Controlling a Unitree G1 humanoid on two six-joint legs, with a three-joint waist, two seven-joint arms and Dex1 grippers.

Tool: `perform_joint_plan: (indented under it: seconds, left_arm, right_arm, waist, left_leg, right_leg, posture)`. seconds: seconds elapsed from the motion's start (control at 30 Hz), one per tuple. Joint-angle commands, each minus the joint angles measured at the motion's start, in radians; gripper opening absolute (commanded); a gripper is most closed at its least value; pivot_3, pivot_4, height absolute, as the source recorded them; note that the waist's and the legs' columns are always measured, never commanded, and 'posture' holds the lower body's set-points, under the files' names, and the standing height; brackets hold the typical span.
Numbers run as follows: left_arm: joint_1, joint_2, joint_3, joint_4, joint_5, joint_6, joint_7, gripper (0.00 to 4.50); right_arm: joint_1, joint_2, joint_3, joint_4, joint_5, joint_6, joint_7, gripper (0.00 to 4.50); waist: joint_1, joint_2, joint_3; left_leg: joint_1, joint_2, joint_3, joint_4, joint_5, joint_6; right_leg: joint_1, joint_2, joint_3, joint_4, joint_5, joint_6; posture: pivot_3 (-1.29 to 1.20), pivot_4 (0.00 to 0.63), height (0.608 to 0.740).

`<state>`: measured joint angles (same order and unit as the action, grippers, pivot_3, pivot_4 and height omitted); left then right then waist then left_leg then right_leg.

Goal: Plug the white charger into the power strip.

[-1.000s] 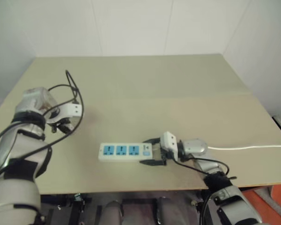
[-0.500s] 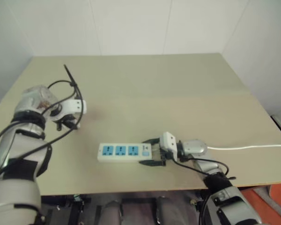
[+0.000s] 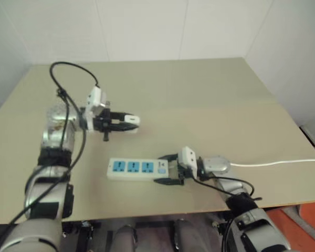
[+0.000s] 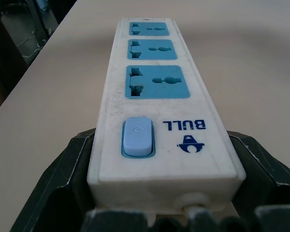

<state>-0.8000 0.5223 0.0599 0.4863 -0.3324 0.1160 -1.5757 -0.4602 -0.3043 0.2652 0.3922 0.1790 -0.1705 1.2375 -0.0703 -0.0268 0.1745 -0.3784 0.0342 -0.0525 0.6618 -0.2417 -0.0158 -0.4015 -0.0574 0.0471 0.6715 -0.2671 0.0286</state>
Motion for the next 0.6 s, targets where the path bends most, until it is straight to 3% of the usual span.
perform_joint_plan:
  seconds: [0.03,0.27,0.6]
  left_arm:
    - [0.061,-0.026,0.004,-0.175,-0.08,0.079,0.061,1.01]
    - [0.214,-0.092,-0.035,-0.389,-0.152,0.155,0.151,1.01]
    - [0.245,-0.066,-0.084,-0.345,-0.149,0.129,0.114,1.01]
  right_arm:
    - [-0.005,0.016,0.008,0.042,-0.007,0.014,-0.009,3.42]
    - [-0.01,0.014,0.005,0.066,-0.015,0.013,-0.011,3.42]
    - [-0.008,-0.001,0.015,0.055,-0.019,0.036,0.007,3.42]
  waist:
    - [-0.001,0.0,0.0]
    - [0.0,0.0,0.0]
    - [0.001,0.0,0.0]
  left_leg:
    - [0.001,0.0,0.0,0.0,0.0,0.0]
    - [0.011,0.0,0.0,0.0,0.0,0.0]
    - [0.011,0.0,0.0,0.0,0.0,0.0]
  right_leg:
    - [0.0,0.0,0.0,0.0,0.0,0.0]
    - [0.011,0.001,0.001,-0.001,0.001,-0.001]
    - [0.012,0.001,0.001,-0.005,0.001,-0.001]
  posture:
    - [0.0,0.15,0.74]
    - [0.0,0.15,0.74]
    - [0.0,0.15,0.74]
